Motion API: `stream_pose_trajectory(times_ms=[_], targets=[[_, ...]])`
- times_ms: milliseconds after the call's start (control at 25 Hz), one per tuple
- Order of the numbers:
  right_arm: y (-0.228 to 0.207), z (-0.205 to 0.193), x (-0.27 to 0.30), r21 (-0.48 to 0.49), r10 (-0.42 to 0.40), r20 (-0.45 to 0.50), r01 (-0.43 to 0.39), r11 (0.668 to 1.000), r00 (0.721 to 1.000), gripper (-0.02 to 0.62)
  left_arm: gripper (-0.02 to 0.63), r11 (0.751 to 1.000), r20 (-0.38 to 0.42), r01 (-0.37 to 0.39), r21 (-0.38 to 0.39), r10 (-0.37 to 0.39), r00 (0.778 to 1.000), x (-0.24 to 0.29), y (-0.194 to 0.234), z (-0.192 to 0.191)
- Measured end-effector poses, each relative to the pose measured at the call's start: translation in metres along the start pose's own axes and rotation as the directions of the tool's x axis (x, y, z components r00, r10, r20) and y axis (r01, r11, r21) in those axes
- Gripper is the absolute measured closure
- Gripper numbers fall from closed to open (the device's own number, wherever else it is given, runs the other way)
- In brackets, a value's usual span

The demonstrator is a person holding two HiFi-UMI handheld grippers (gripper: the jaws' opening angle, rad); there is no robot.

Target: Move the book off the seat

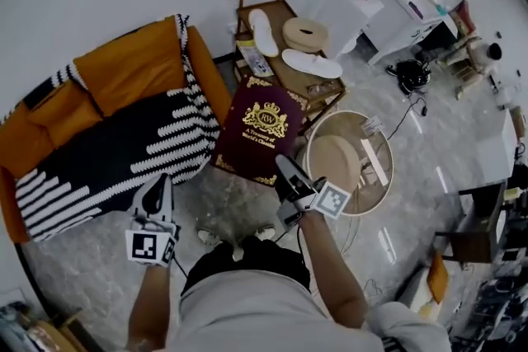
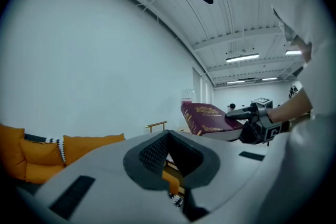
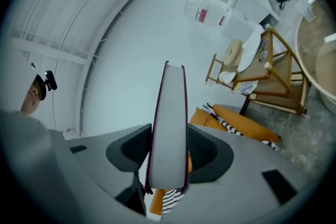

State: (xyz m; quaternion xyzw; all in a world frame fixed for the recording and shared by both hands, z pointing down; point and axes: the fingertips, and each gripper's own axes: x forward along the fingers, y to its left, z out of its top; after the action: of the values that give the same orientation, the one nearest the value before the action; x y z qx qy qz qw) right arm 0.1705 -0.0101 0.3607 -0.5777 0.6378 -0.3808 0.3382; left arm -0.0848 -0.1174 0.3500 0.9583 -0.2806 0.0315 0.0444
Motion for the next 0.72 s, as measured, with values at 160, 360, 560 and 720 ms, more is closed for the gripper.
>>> stream_pose_trajectory(times_ms=[160,360,560,720], targets=[[-0.024,0.044,-0.063,0.016,-0.043,0.100,0.041,0.999,0.994,0.371,0.590,0.995,-0.007,0.100,0.018,-0.100,0.995,0.041,-0.062,0.006],[-0.057,0.093,-0.150,0.022,-0.111,0.205,0.108,0.994,0.973,0.371,0.589,0.966,-0.015,0.253,0.053,-0.252,0.967,0.094,-0.159,0.013],[-0.086,0.131,-0.234,0.054,-0.172,0.318,0.163,0.985,0.932,0.371,0.589,0.914,-0.027,0.394,0.097,-0.393,0.919,0.137,-0.248,0.021],[-0.106,0.153,-0.299,0.073,-0.204,0.386,0.190,0.979,0.900,0.371,0.589,0.875,-0.037,0.471,0.115,-0.470,0.882,0.160,-0.314,0.022]])
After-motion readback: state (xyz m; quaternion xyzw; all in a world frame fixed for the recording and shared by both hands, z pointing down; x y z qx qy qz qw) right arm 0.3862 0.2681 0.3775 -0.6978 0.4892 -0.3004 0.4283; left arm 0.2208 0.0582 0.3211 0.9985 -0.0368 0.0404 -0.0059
